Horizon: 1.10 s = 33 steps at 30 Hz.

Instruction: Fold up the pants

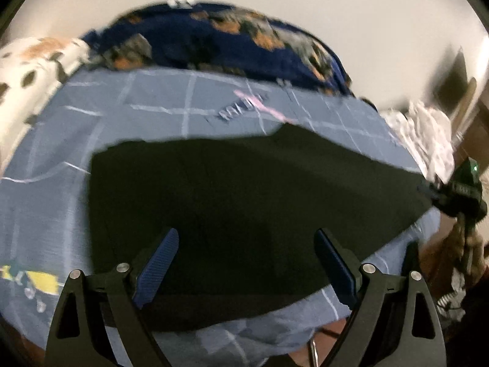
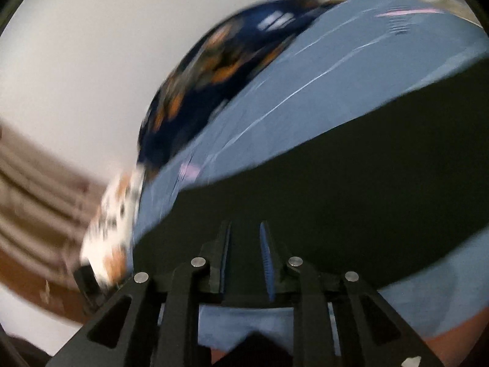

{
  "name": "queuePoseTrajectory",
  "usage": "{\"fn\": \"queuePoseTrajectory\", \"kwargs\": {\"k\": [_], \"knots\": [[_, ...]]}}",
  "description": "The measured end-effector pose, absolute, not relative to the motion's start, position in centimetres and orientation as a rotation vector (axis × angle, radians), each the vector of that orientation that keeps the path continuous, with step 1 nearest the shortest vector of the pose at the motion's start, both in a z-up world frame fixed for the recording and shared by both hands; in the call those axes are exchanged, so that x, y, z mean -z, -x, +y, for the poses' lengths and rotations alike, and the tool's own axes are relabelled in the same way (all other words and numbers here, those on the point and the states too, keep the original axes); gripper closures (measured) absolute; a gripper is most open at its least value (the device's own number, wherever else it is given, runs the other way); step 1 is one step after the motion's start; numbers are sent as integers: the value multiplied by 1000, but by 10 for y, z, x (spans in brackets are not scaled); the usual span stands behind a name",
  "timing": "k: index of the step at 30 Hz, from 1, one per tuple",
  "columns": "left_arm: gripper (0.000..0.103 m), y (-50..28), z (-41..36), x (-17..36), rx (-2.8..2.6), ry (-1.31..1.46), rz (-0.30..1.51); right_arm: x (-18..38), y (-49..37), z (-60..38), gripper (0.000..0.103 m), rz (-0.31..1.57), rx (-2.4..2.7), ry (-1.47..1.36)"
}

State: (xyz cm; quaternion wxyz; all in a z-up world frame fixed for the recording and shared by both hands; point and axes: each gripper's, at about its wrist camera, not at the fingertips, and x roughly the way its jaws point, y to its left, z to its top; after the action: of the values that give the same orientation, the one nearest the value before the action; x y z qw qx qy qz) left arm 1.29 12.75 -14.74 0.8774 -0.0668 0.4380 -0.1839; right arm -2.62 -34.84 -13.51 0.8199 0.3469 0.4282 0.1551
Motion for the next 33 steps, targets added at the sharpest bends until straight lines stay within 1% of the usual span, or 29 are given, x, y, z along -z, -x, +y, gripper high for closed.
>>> {"fn": "queuePoseTrajectory", "kwargs": {"k": [3,8,11,13,15,17,18,20,22,24,25,26,27,28,33], "knots": [[13,-16,154,138,298,178,880,138,9,-292,78,954,-415,-651],[13,-17,212,141,149,201,893,157,0,-218,78,1043,-496,-505],[18,-10,244,151,103,199,930,165,3,-190,78,1082,-526,-433],[19,-4,257,155,131,226,951,168,5,-180,77,1094,-531,-403],[25,3,262,160,188,267,981,169,3,-178,76,1102,-532,-412],[33,7,261,168,247,306,1026,169,1,-180,76,1108,-526,-437],[35,8,259,173,269,319,1053,170,0,-181,76,1109,-520,-447],[46,9,253,181,296,324,1096,169,-1,-182,75,1110,-511,-453],[49,11,246,187,315,323,1131,168,1,-183,71,1108,-503,-459],[50,13,241,190,337,338,1149,167,4,-186,64,1108,-496,-470],[56,14,238,189,340,336,1143,167,4,-187,63,1109,-493,-474],[72,13,236,187,334,325,1133,168,5,-188,62,1110,-491,-478],[83,13,232,185,304,287,1118,168,5,-188,61,1111,-489,-482],[88,11,230,185,279,267,1115,169,6,-189,61,1111,-488,-487],[93,5,223,184,225,204,1093,170,7,-206,61,1099,-473,-564]]}}
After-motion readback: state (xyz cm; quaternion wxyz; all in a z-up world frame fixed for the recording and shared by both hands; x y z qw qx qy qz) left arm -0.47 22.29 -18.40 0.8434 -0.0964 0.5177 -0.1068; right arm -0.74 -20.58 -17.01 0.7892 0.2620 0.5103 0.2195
